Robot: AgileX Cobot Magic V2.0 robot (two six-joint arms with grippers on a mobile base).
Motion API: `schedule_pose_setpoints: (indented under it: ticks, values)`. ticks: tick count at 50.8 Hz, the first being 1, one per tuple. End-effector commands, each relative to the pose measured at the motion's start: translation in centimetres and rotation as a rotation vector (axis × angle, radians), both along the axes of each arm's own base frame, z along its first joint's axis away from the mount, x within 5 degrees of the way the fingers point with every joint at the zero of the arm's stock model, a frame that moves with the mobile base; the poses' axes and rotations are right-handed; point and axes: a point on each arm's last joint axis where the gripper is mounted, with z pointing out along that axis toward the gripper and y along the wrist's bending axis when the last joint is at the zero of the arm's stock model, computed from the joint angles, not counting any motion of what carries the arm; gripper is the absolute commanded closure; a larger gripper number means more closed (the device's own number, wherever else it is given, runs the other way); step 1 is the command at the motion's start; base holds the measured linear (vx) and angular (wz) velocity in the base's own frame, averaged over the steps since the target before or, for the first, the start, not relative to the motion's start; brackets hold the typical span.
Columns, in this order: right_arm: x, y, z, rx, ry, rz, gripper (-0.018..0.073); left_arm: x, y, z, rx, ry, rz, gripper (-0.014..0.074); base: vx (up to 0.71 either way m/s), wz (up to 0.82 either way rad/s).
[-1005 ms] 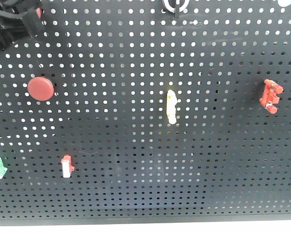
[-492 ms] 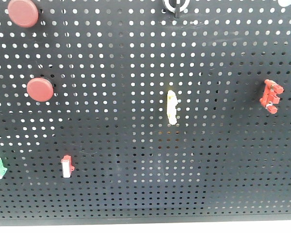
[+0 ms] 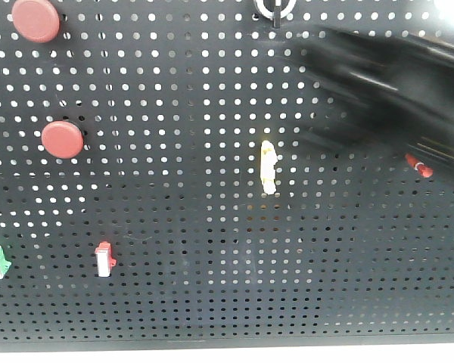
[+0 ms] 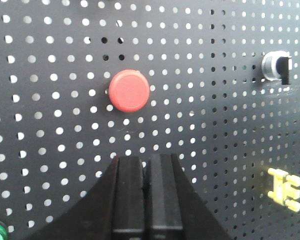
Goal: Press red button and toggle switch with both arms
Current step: 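Move the right gripper to the white rotary switch atop the board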
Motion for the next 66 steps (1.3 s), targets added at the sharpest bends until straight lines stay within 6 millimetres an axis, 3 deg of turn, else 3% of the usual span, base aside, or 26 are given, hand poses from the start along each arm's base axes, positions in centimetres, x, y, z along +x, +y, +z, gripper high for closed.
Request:
schedule_pose_setpoints:
  ticks: [1, 12, 24, 37, 45, 66]
  values:
    - [-0.2, 1.1, 2.6, 0.047, -0.081, 0.043, 0.0559, -0.7, 0.3, 1.7, -0.053, -0.118, -0.002, 0.0596, 0.00, 0.00]
    - [1.8, 2.3, 4.2, 0.050, -0.072, 0.020, 0.0559, -0.8, 0.3, 1.8, -0.055, -0.124, -0.001, 0.0596, 0.00, 0.00]
    - [2.2, 2.1, 4.7, 0.023, -0.024, -0.020, 0.0559, -0.8, 0.3, 1.8, -0.055, -0.125, 0.000, 0.0596, 0.00, 0.00]
    - [3.3, -0.1, 4.7, 0.045, 0.011, -0.097, 0.0559, -0.8, 0.3, 1.8, -0.057, -0.131, 0.000, 0.0596, 0.00, 0.00]
    - [3.1, -1.5, 5.4, 0.060, -0.003, -0.135, 0.0559, -0.8, 0.3, 1.8, -0.057, -0.130, 0.000, 0.0596, 0.00, 0.00]
    - [1.6, -2.8, 6.1, -0.027, -0.033, -0.201, 0.0559, -0.8, 0.3, 1.8, -0.057, -0.131, 0.000, 0.0596, 0.00, 0.00]
